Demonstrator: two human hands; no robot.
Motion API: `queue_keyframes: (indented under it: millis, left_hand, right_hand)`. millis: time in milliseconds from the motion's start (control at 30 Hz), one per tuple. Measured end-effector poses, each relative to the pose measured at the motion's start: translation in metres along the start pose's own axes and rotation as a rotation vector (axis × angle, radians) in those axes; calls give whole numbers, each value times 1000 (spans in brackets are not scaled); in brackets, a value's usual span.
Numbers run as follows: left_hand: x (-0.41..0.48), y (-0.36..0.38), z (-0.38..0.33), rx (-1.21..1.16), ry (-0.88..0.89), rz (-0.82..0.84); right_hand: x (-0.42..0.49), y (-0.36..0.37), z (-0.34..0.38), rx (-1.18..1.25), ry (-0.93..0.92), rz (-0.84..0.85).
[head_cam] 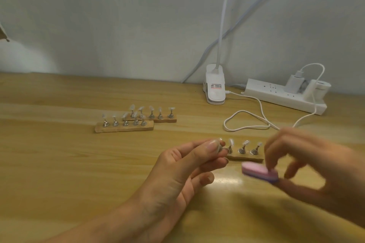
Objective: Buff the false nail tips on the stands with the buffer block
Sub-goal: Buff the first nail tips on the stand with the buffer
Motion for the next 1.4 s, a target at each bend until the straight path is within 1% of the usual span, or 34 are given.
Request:
queue_keyframes:
  millis: [33,100,200,233,333,400,533,600,700,800,933,1000,1067,1167,1267,1300,1333,1400]
  left_hand:
    - [0,0,0,2,1,0]
    - [0,0,0,3,-1,-2]
    - [1,0,1,3,-22,8]
    - [0,1,3,5,-37,21]
    - [0,6,8,1,-84,64]
    - [-1,8,10,2,-100,91]
    - [0,6,8,-21,-100,106]
    - [0,2,8,-39,-100,89]
    - [0,2,7,-50,-97,105]
    - [-1,4,6,-58,-86,121]
    - [-1,4,2,-137,-118,71]
    - [0,4,1,-191,-142,77]
    - [4,1,-2,-187,-125,88]
    - [9,-5,-9,-121,-59,96]
    - [13,-11,-19,-11,39,109]
    - [15,-14,-23,72,89,104]
    - [17,-18,-30,206,157,81]
    - [19,-29,-51,621,345,-25]
  right_hand:
    - [-7,12,1,-72,-19,86]
    - [-22,26,-5,-125,-13,179]
    - [-17,19,-11,-11,7,299]
    - [-12,12,-11,63,10,284]
    - [17,-7,-4,315,101,84]
    - [31,-1,4,383,133,-14]
    - [48,16,10,366,187,-44]
    - [52,20,8,378,201,-21]
    - [52,24,4,401,206,8]
    - [51,27,0,413,227,-31]
    - [48,25,-11,500,280,-79]
    - [46,25,-17,536,300,-85]
    - [43,26,-23,584,322,-92]
    - [43,29,-29,634,355,-114]
    - [46,32,-33,611,367,-124]
    - [48,33,-33,589,368,-125]
    - [51,34,-33,552,367,-124]
    - [56,38,-33,471,374,-99]
Point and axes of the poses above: each hand's wrist, its own x-axis towards the middle knuckle, its own y-axis out of the palm, z = x × y, the point moved 8 cm from there along x, towards the middle knuckle, and after that the axes turned 1 degree about -z, right-handed, at the moved point
